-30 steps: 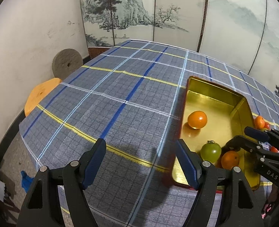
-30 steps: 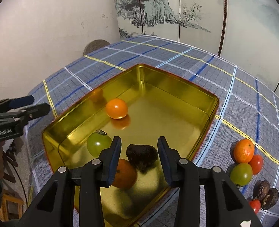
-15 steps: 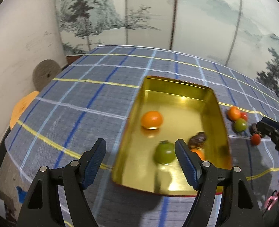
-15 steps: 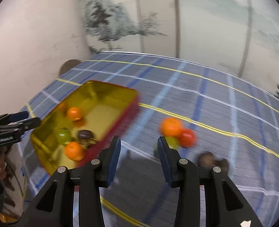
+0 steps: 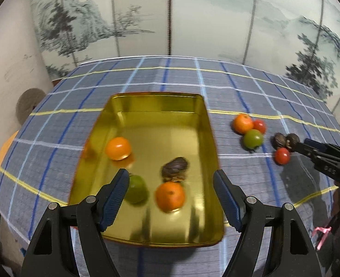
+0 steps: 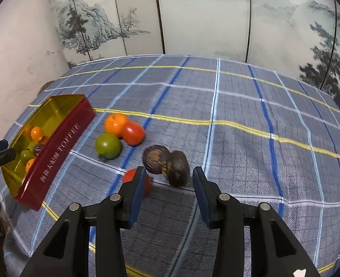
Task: Organize fruits
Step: 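Withdraw the right gripper and grasp the wrinkled brown dried fruit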
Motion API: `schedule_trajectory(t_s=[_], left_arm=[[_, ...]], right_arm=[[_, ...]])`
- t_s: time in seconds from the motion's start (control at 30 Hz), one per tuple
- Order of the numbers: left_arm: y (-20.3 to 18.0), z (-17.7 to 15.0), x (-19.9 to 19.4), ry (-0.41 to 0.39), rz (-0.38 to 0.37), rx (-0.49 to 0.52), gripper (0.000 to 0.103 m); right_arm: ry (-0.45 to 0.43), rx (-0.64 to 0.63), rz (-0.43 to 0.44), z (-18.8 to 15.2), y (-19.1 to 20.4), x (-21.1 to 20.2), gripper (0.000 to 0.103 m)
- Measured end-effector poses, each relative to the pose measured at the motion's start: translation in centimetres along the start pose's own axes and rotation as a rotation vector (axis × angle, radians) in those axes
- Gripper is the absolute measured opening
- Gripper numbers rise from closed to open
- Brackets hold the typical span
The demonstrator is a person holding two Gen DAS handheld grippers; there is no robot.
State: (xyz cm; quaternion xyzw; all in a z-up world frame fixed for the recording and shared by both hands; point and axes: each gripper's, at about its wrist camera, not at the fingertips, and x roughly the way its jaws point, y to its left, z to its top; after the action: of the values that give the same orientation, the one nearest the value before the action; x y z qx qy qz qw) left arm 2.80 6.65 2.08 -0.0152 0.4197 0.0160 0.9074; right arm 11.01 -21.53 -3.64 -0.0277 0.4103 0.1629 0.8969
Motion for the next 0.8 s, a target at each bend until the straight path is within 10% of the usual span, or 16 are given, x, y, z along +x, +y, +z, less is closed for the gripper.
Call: schedule_trajectory(t_s=[0.8], left_arm=[[-8.3, 1.2, 2.7, 0.039, -0.103, 0.104, 0.075]], right_arm=[[0.011, 0.004, 0.039, -1.0, -1.2, 2.6, 0.028]])
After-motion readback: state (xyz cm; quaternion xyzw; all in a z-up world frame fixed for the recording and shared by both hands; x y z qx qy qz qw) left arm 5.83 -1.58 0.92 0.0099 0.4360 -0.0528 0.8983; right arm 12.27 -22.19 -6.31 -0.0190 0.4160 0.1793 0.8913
